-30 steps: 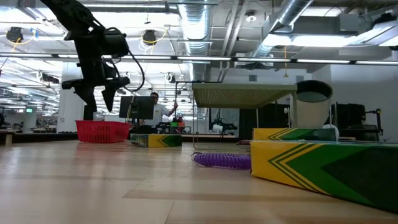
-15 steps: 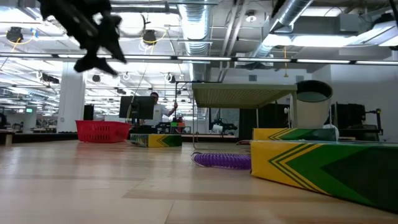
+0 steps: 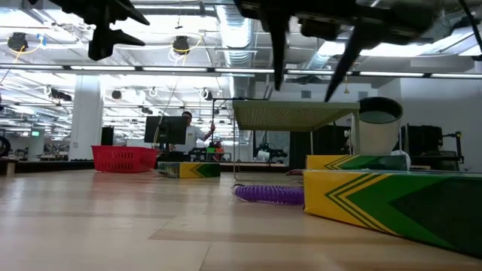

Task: Pick & Place Office Desk Supplies
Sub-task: Put the black rubber band into the red bin

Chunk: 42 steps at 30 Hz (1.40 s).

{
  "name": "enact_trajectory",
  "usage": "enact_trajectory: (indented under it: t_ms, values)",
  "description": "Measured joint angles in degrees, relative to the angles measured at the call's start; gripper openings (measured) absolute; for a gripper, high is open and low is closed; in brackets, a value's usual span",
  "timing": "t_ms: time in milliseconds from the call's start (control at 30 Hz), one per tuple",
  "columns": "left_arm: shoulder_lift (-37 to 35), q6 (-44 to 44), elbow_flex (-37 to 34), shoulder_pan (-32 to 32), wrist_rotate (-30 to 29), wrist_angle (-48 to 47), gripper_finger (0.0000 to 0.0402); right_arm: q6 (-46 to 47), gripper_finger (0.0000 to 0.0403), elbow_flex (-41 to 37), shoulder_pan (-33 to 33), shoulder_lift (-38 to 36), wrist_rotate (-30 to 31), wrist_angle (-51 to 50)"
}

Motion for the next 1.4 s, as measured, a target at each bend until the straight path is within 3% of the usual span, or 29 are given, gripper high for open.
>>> enact_trajectory:
  t_ms: [167,433,1400]
  values:
    - [1.0,-0.4,0.0,0.0,0.0,0.3,0.0178,9.6,0.0196,-3.9,2.6,2.3,1.6,1.7]
    - [2.8,-1.5,0.0,-0.9,0.7,2.3,0.0176,10.2,0.0153,-3.0,1.5,7.5,2.4,4.0]
    - [4.7,-3.4,0.0,-3.8,1.2,3.2,0.0172,10.5,0.0164,-2.7,2.4,9.4,0.2,-2.4]
